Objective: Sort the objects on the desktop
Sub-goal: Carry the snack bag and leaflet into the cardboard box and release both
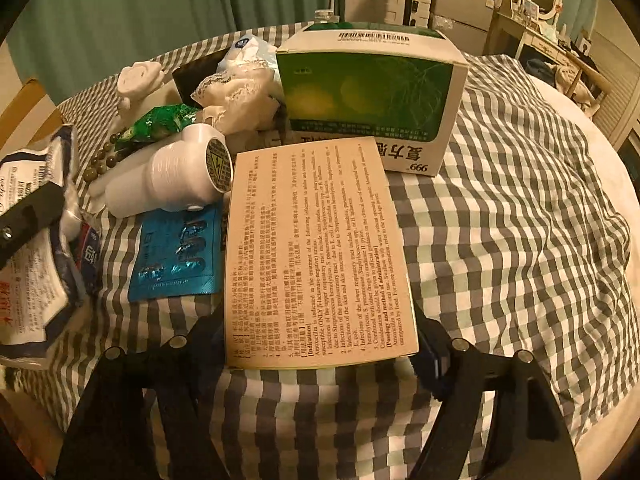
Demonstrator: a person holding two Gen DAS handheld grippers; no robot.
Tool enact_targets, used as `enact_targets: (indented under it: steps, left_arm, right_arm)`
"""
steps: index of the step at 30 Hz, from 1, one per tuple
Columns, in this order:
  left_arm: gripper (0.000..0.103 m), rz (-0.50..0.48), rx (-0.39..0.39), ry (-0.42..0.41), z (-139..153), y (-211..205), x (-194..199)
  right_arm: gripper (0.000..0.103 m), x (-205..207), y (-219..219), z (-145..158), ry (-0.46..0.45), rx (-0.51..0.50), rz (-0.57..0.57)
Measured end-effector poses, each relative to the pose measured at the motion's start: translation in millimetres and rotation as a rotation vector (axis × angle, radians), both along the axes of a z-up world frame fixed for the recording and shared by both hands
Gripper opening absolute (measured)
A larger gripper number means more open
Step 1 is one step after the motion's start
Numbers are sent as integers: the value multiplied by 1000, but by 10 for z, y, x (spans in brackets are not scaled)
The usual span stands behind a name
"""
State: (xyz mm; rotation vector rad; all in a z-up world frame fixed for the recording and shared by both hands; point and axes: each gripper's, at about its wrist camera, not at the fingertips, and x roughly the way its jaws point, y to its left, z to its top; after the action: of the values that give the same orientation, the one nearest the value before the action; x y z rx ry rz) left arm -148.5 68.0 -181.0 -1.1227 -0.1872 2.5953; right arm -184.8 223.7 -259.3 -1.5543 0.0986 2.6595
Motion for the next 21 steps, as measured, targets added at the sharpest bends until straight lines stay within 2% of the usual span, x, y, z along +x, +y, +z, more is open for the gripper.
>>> enact_targets:
  steps: [5,11,21]
  left_arm:
    - [24,-10,-33,-9,58,67,65]
    - [24,-2,-78,-5,296,94,154]
    - [24,-16,-80,61,945,6,418]
  right_arm:
    - [75,106,25,94,4,-45,-9]
    - [75,302,8,363,54,-61,-19]
    - [75,670,-96,1181,176,-99,-24]
